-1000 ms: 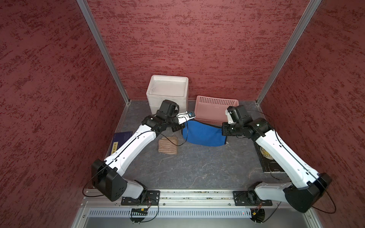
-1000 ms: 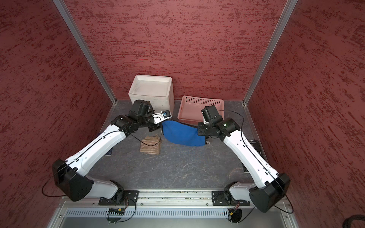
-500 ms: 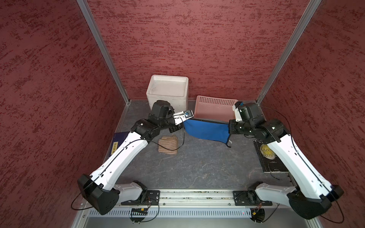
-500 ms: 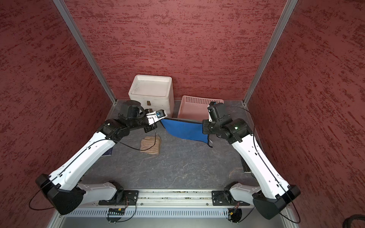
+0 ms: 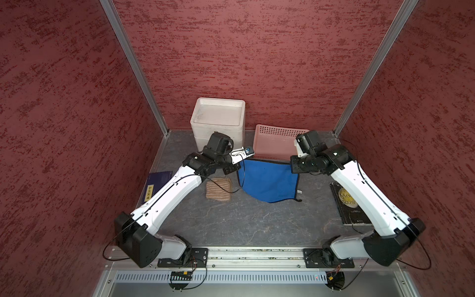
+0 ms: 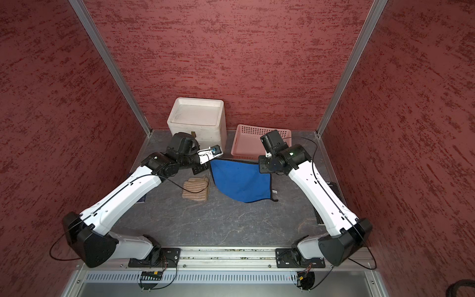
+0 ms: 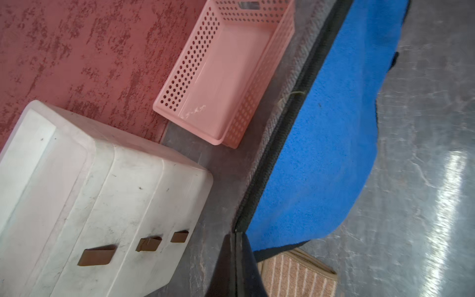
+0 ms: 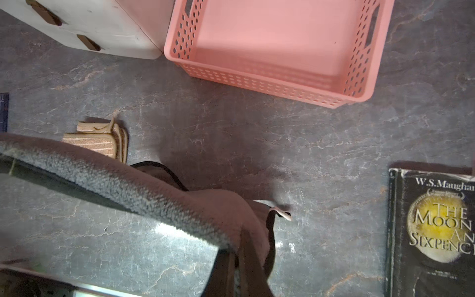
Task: Fold the square dishcloth
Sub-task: Flatten out the cleaning item at the center of the board, then fold the cleaning item at the center of the board.
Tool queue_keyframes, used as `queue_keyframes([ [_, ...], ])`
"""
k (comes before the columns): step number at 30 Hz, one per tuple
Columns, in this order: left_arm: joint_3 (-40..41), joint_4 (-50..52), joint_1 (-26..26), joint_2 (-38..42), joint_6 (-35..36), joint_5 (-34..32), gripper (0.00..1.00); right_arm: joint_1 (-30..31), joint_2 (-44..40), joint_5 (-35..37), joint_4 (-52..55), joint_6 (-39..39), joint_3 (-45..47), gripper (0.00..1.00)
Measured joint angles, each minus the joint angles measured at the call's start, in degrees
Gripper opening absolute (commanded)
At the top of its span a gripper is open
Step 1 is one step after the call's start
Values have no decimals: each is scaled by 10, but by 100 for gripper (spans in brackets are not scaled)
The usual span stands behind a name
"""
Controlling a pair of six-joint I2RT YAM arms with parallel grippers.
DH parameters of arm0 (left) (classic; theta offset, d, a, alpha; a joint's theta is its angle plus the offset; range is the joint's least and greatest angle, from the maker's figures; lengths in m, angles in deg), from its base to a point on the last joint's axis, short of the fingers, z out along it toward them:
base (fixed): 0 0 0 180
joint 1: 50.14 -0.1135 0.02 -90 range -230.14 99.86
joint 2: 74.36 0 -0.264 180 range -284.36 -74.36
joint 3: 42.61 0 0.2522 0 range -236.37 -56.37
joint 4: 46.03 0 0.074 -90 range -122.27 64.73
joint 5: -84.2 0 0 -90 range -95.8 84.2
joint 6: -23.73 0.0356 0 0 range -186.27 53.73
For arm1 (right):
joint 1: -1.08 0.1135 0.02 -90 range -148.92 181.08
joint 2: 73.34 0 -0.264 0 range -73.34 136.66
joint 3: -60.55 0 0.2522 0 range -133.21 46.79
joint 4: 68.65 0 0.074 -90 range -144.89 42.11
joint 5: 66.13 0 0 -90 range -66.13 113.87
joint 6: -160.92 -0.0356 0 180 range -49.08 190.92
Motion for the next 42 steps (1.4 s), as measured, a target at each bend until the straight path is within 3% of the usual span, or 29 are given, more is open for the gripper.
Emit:
queue_keyframes([
  [4,-19,-10,-2,4,0,-7,0,0,0,12,-13,4,-8,0],
  [7,2,0,10,44,5,3,0,15,-47,7,-34,-3,47,0],
  [13,171,83,49,155,25,29,0,159,-173,-27,-56,-75,281,0],
  [16,258,122,56,166,33,47,0,227,-195,-70,-94,-123,407,0],
  [20,325,142,71,163,33,78,0,263,-200,-124,-162,-176,509,0],
  [25,325,133,77,144,21,80,0,266,-200,-132,-169,-207,511,0],
  [31,285,91,65,83,10,57,0,253,-148,-97,-137,-206,443,0],
  [36,231,25,44,-9,7,32,0,215,-50,-74,-138,-187,412,0],
  [42,201,-38,36,-100,9,13,0,156,-12,-67,-155,-158,403,0],
])
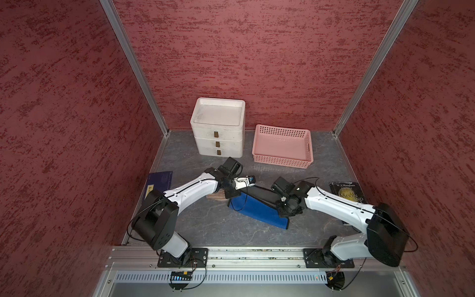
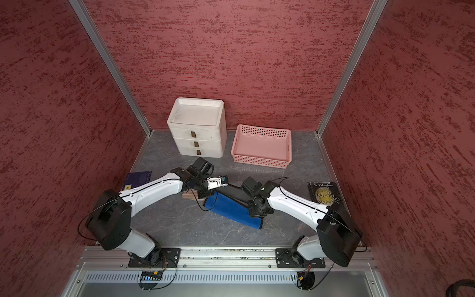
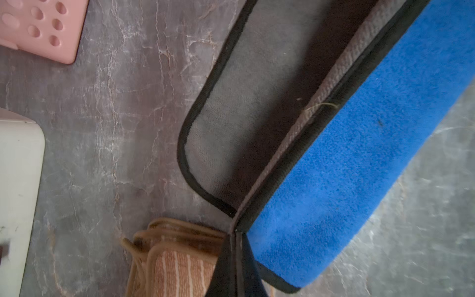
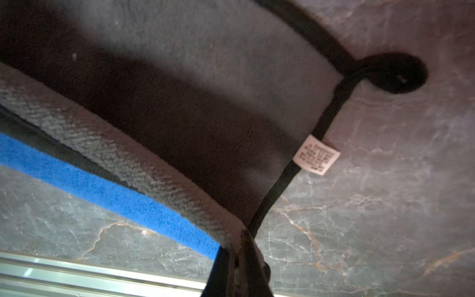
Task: Fold the square dishcloth
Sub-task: Fold the cleaning item at the center of the board.
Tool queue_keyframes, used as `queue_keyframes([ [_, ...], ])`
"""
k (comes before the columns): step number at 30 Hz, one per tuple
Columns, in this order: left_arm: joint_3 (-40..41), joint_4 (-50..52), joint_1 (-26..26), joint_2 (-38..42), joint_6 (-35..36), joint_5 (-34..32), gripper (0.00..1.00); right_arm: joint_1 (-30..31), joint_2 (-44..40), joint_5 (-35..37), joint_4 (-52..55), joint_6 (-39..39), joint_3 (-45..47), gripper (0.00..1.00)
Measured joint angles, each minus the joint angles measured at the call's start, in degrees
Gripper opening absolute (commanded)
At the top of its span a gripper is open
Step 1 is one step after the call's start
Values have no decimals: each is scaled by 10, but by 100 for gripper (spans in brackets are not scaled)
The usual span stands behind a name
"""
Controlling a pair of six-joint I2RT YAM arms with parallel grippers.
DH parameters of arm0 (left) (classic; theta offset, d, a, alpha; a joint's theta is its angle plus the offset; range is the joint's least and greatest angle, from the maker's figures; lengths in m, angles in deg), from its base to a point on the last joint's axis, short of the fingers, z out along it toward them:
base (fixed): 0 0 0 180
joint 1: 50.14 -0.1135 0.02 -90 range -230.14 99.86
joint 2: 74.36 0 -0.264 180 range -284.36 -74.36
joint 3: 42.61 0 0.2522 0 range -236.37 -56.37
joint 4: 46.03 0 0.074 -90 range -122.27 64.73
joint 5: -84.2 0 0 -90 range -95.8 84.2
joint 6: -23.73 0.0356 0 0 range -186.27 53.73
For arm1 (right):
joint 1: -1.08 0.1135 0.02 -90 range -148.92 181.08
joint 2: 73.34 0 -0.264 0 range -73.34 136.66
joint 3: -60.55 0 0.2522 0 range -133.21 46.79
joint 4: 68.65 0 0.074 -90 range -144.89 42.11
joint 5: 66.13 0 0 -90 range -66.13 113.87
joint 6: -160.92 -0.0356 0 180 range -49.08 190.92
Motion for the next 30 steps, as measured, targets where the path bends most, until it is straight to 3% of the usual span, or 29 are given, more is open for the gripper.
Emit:
queue_keyframes([
  [7,-14,-71,-10,-68,4,-12,0,-59,29,-1,-31,37,-5,0],
  [9,-15,-96,-10,-85,5,-19,0,-67,50,0,-38,45,-12,14],
  [10,-15,-105,-11,-92,5,-22,4,-71,58,2,-43,49,-14,31],
  [11,-16,-115,-12,-100,6,-26,15,-75,63,5,-44,51,-15,47],
  [12,-17,-123,-13,-107,7,-31,26,-81,67,12,-43,54,-16,55],
  [14,-17,-139,-17,-114,7,-45,43,-93,68,32,-42,56,-17,67],
  [16,-16,-157,-21,-114,5,-57,57,-104,66,67,-37,54,-21,70],
  [19,-14,-188,-28,-103,3,-65,70,-109,49,116,-34,44,-26,68],
  [22,-10,-194,-30,-72,0,-66,71,-109,4,126,-40,42,-26,57],
  [26,-9,-176,-25,-17,0,-54,70,-105,-26,46,-82,52,-26,39],
  [30,18,-144,-9,24,0,-30,69,-102,24,-44,-130,64,-26,19],
])
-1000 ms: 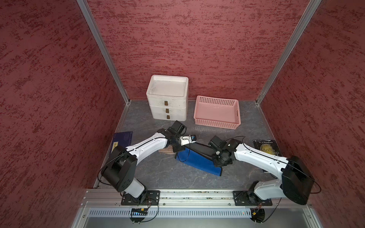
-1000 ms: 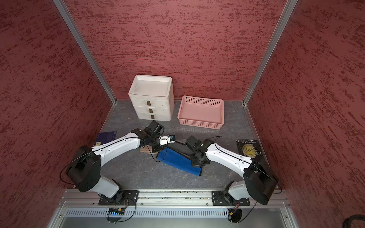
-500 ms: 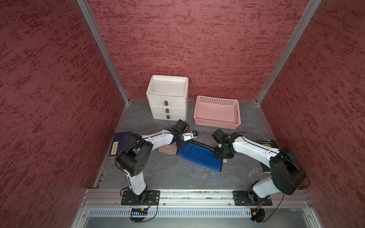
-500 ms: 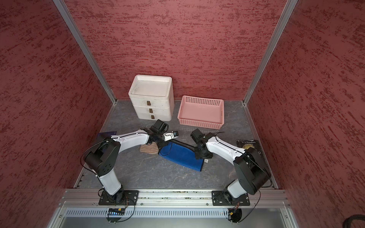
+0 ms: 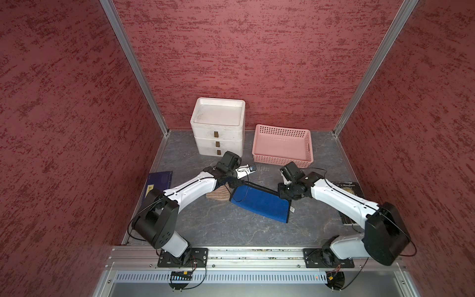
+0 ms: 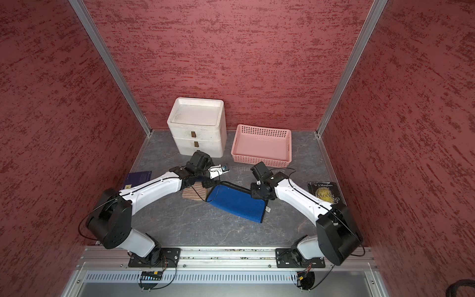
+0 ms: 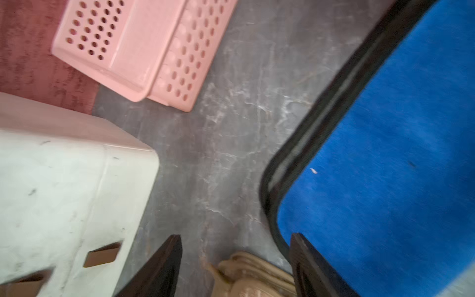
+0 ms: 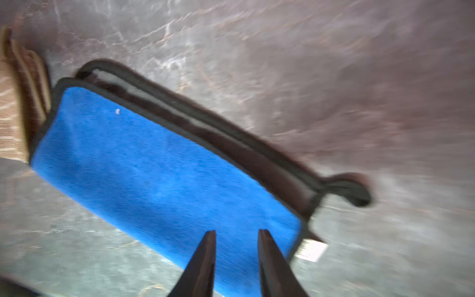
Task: Fold the square dishcloth
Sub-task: Fold the cleaning item at the center of the board, then adjust the cleaning item at the center of the board.
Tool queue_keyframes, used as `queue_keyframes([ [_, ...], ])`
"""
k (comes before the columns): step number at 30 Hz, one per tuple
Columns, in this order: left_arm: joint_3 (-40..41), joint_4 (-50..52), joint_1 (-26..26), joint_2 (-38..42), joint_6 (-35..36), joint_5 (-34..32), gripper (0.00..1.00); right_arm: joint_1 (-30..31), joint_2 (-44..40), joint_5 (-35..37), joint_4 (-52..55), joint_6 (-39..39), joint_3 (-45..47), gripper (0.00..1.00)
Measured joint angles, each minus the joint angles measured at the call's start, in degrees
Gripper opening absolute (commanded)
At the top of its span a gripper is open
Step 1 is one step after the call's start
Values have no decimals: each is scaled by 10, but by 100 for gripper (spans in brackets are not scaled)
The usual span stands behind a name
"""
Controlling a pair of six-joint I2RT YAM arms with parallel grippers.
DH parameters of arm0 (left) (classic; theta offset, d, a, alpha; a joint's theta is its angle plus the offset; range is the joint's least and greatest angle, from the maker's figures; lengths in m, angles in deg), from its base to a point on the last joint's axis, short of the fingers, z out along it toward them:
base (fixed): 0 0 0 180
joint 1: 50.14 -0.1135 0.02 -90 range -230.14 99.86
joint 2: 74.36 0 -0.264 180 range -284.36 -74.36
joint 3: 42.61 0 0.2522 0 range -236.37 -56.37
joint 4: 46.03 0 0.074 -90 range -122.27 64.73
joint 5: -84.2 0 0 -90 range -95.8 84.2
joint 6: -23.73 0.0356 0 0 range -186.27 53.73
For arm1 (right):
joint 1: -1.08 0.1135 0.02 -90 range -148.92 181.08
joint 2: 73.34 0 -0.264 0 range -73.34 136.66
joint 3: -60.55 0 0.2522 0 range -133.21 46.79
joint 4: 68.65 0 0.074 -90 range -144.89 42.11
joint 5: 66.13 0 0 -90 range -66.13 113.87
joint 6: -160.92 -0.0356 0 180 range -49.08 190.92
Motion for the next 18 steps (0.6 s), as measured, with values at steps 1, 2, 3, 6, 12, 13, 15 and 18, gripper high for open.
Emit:
queue_keyframes([
  [1,15,15,6,6,1,7,68,-2,25,-14,-9,5,0,16],
  [2,26,25,10,7,3,10,68,-5,45,-23,-16,6,1,14],
  [3,39,35,15,7,6,12,68,-10,63,-28,-23,7,1,12],
  [6,69,60,25,6,10,12,68,-31,108,-32,-38,8,8,7],
  [12,75,52,38,-19,14,1,66,-42,106,-20,-62,1,27,4],
  [13,73,48,40,-29,15,-3,66,-42,99,-16,-64,-1,35,4],
  [15,62,39,42,-59,17,-12,65,-42,81,-9,-64,-6,53,5],
  [18,29,19,45,-98,26,-27,65,-42,45,-4,-63,-16,89,5],
])
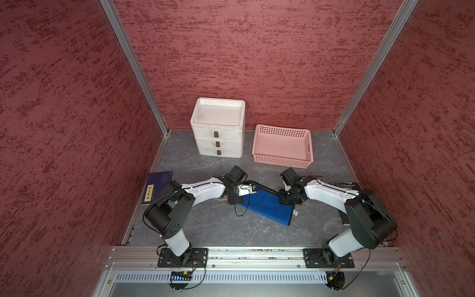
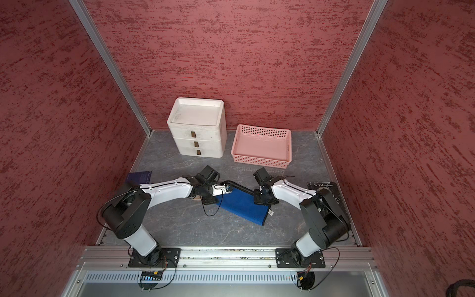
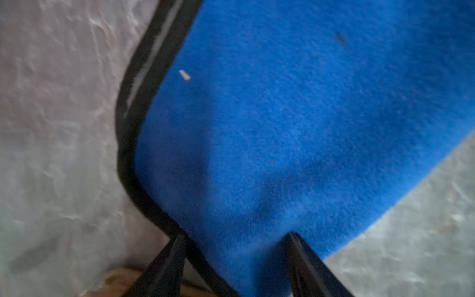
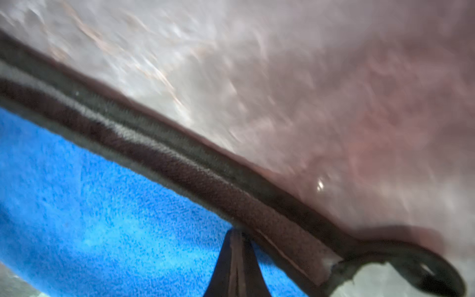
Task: Fold the square dishcloth
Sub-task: Adjust the cleaning item at the center of the board.
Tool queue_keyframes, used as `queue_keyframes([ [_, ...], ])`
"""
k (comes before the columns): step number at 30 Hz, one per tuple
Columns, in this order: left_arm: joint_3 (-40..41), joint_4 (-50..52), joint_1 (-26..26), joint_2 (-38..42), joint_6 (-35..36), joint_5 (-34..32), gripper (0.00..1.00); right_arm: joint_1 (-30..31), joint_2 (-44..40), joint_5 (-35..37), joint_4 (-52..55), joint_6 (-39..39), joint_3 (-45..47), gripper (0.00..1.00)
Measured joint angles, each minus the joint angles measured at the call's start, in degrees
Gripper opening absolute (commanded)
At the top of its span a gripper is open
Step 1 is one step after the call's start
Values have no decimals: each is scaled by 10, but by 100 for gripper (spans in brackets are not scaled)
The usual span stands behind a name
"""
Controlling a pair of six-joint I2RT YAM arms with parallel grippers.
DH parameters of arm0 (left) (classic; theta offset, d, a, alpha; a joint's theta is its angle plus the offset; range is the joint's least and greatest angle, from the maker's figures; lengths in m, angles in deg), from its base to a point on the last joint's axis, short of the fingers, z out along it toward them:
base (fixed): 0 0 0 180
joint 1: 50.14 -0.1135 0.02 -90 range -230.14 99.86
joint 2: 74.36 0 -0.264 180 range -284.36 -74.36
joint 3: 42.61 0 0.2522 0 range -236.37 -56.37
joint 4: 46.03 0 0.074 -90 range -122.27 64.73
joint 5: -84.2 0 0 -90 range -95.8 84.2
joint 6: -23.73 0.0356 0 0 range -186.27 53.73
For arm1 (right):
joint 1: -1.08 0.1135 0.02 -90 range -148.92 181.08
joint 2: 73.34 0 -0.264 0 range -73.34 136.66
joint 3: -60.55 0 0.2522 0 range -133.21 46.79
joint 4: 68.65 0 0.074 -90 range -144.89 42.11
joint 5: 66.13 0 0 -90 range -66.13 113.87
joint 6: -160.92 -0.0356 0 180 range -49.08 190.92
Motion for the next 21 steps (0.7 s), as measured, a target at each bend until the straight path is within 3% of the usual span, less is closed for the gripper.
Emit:
queue_keyframes([
  [6,-69,-60,2,-70,26,-32,67,14,-99,-3,4,-38,86,5],
  [11,-106,-133,3,-116,64,-57,71,96,-150,-11,-5,-95,128,5],
  [13,-116,-153,2,-127,73,-62,72,131,-162,-23,-14,-115,138,11],
  [17,-142,-144,1,-126,74,-61,72,163,-186,-49,10,-126,132,20],
  [21,-135,-103,-4,-68,72,-47,73,134,-215,-68,65,-104,56,22],
])
